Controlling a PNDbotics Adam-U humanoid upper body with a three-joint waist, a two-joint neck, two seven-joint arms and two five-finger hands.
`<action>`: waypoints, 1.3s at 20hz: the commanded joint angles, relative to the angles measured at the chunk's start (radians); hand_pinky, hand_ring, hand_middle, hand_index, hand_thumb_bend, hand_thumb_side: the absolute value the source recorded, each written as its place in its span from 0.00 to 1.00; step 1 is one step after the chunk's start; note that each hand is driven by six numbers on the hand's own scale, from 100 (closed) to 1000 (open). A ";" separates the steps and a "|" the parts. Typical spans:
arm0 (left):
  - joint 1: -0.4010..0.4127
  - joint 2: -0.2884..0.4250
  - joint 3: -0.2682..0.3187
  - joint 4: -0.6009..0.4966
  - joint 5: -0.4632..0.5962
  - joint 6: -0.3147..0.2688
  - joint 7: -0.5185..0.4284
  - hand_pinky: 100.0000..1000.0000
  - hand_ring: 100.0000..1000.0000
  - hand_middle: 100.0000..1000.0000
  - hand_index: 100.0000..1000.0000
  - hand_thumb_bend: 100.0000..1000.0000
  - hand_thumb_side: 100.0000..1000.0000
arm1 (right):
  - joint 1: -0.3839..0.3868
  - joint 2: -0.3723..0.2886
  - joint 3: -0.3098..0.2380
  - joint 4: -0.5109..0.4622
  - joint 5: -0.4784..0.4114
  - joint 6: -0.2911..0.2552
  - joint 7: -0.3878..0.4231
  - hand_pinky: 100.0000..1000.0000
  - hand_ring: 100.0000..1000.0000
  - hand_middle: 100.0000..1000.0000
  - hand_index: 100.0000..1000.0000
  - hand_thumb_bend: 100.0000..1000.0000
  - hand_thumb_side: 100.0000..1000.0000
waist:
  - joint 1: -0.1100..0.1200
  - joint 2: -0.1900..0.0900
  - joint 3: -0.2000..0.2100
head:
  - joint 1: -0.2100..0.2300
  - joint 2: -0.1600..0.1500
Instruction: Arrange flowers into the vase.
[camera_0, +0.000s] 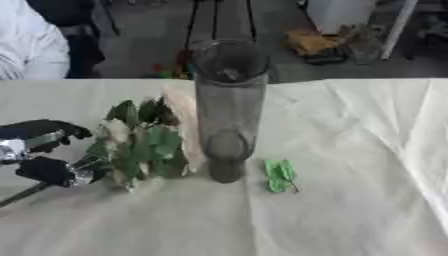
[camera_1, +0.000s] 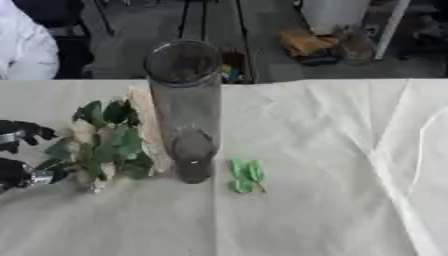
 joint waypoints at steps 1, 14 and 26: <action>-0.019 0.017 0.005 0.000 -0.001 0.004 -0.003 0.78 0.91 0.91 0.97 0.39 0.60 | -0.009 -0.013 -0.003 -0.014 -0.003 -0.005 0.001 0.38 0.38 0.33 0.57 0.00 0.87 | 0.000 -0.017 0.000 | 0.002 -0.011; -0.024 0.002 -0.006 0.024 -0.038 -0.036 0.008 0.77 0.92 0.92 0.96 0.27 0.56 | -0.011 -0.010 -0.002 -0.014 -0.006 -0.003 0.000 0.38 0.38 0.33 0.57 0.00 0.87 | -0.001 -0.012 -0.004 | 0.003 -0.016; -0.021 -0.022 -0.008 0.093 -0.039 -0.006 0.034 0.74 0.91 0.93 0.97 0.25 0.57 | -0.010 -0.006 0.000 -0.014 -0.008 -0.003 0.003 0.38 0.38 0.32 0.57 0.00 0.87 | -0.006 -0.009 -0.006 | 0.008 -0.023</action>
